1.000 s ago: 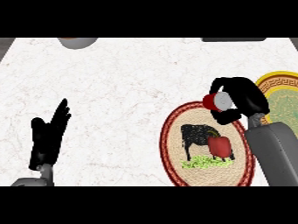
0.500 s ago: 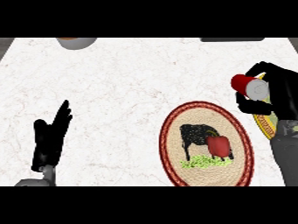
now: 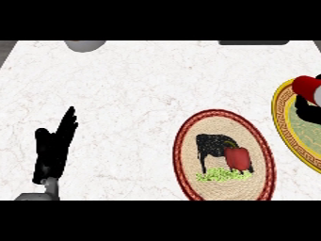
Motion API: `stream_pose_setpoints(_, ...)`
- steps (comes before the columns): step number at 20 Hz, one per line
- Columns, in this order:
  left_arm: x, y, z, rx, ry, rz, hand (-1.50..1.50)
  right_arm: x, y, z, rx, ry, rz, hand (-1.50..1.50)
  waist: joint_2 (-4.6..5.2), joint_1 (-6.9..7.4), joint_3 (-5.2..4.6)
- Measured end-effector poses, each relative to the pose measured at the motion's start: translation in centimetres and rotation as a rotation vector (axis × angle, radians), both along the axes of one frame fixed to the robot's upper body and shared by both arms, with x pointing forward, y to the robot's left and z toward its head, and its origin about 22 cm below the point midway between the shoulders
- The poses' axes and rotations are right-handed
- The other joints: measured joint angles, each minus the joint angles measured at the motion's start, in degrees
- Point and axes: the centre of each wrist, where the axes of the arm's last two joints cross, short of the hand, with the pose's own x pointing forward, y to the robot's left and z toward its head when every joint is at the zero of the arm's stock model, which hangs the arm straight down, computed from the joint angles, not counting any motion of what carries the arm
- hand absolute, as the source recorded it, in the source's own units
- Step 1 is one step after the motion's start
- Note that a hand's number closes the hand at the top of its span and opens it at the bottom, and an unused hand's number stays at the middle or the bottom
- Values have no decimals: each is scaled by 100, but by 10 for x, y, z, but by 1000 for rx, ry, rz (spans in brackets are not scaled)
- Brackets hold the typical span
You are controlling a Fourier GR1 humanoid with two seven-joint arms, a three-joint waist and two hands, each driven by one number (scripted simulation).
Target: Pick the can from the placemat and place it in the plate
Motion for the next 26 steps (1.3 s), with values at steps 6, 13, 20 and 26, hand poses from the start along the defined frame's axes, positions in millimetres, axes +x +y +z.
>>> stream_pose_setpoints(6,2,0,3,1,-3,-3,0,11,-46,-2,17,29,-70,150,10,29,2)
stream_pose_setpoints(13,5,-6,0,4,-5,-6,0,22,-94,-27,25,116,-114,150,18,55,2)
stream_pose_setpoints(20,10,-5,-2,3,-3,-8,0,30,-131,-59,132,316,-72,150,32,81,6)
stream_pose_setpoints(26,12,-7,-3,2,0,-10,0,29,-152,-86,206,488,-20,-150,33,90,7)
